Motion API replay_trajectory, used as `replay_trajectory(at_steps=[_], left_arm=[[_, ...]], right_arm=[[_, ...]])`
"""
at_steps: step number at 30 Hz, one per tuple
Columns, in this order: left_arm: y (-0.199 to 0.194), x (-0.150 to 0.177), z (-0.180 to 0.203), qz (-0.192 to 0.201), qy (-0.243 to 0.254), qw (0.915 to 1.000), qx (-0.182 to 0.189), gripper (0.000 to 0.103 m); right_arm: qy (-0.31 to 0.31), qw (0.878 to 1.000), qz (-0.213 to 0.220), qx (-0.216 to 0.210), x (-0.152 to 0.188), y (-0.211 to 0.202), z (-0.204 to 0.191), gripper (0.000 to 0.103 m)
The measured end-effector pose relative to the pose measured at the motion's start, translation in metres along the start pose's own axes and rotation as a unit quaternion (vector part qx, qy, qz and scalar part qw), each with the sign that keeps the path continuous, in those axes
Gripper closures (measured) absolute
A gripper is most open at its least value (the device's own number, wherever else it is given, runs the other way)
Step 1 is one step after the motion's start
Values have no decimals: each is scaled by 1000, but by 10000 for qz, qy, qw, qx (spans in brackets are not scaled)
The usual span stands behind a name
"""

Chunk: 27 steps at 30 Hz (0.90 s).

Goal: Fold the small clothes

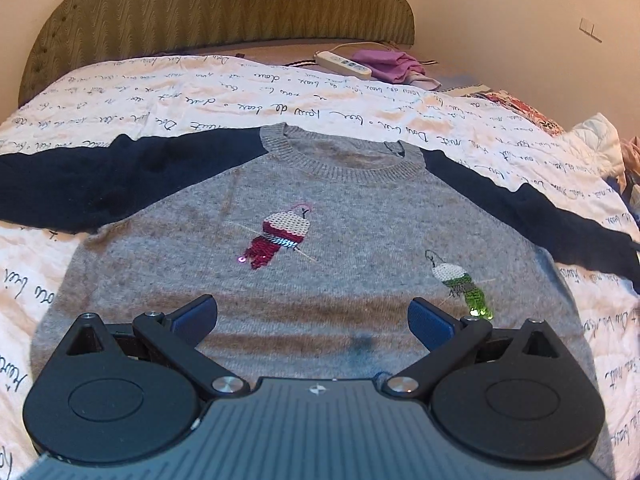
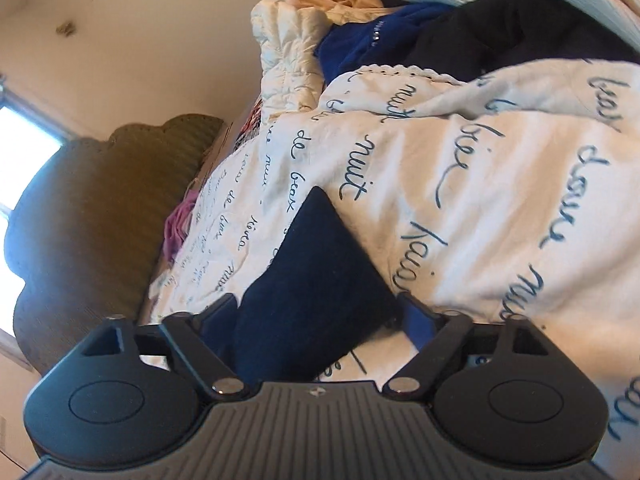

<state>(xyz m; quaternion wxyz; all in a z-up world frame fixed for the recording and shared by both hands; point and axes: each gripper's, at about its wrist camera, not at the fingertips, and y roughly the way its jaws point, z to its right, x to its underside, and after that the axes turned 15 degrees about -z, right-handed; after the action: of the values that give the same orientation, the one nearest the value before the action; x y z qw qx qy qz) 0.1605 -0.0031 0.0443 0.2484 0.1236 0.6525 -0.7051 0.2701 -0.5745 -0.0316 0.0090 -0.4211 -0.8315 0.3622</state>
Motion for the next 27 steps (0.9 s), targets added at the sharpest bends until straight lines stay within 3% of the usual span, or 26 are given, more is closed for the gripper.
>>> replay_trajectory(at_steps=[1,3,9,14,19,23,25,26,27], left_arm=[[0,-1,1,21,-5,10000,30,1],[-1,-3,1,92,-13,9999,110,1],[-7,-14,-10,281,-251,9970,676,1],[-4,-36,-35,223,-1024,9802,1679,2],[5,-54,-46,192,-1458,9619,2304,2],[22,-65,-45,-24,-1600,9469,2788,2],[33,-67,-44,-176,-1675,9423,2895,3],[39,-68,-44,-260,-1690,9403,2943,3],[45,-68,-44,-353,-1697,9386,2983,3]], right_arm=[[30,10000,31,20,0,2,1,44],[87,9999,34,87,-3,7,4,75],[-197,9995,232,61,6,0,-15,93],[-1049,9927,-155,-579,41,10,-90,94],[-1812,9667,-1163,-1384,113,61,-179,93],[-2150,9447,-1832,-1668,174,109,-227,93],[-2262,9403,-2021,-1543,200,123,-239,90],[-2252,9398,-2153,-1403,208,128,-240,75],[-2217,9403,-2227,-1307,212,128,-238,54]])
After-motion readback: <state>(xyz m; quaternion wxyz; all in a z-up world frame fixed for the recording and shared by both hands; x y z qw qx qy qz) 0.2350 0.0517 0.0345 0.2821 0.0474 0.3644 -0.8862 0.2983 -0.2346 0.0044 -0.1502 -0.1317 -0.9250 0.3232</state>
